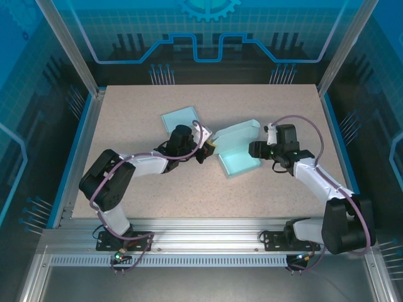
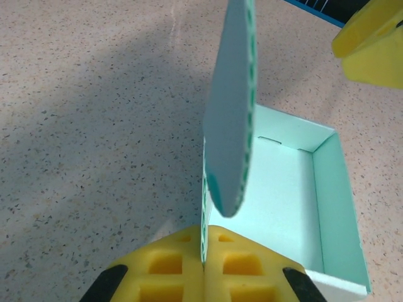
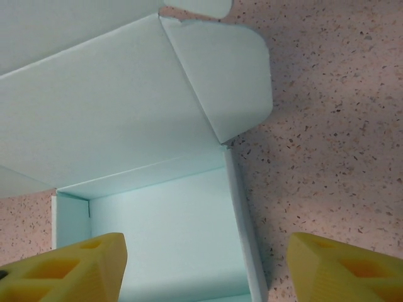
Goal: Fold the paper box
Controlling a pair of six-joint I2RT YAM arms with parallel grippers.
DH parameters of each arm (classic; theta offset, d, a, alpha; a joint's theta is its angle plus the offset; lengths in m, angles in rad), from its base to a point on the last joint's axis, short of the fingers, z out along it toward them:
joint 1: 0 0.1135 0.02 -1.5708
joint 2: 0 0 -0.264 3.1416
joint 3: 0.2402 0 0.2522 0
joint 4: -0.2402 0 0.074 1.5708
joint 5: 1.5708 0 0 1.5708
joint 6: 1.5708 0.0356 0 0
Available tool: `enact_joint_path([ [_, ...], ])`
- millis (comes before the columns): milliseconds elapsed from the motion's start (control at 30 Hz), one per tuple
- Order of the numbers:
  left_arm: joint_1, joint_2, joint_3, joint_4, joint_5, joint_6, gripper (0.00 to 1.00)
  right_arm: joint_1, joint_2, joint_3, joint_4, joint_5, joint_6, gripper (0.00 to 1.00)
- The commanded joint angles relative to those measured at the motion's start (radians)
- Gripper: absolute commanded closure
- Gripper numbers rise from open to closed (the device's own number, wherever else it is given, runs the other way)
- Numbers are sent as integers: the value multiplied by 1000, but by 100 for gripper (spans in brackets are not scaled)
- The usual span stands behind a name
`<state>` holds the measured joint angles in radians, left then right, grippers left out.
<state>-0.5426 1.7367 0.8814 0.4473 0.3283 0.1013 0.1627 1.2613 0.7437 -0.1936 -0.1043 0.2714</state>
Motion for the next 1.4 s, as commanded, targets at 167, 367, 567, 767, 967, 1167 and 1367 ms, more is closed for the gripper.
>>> enact_joint_path([
  [167, 146, -180, -56, -205, 251, 181, 100, 0, -77, -10, 6, 30, 22, 9],
  [367, 220, -204, 54, -613, 449, 434, 100, 14, -61, 0, 52, -35, 1, 8],
  [567, 247, -159, 100, -719, 457, 538, 100, 46, 34, 22, 174, -108, -71, 12],
  [767, 261, -98, 159, -654, 342, 497, 100, 76, 203, 129, 183, -175, -134, 22],
  [967, 262, -66, 192, -653, 296, 508, 100, 86, 264, 149, 230, -186, -110, 25],
  [1167, 262, -55, 207, -670, 292, 521, 100, 88, 318, 163, 243, -204, -98, 32],
  [1367, 262, -66, 197, -654, 291, 509, 100, 90, 330, 150, 275, -231, -82, 38],
])
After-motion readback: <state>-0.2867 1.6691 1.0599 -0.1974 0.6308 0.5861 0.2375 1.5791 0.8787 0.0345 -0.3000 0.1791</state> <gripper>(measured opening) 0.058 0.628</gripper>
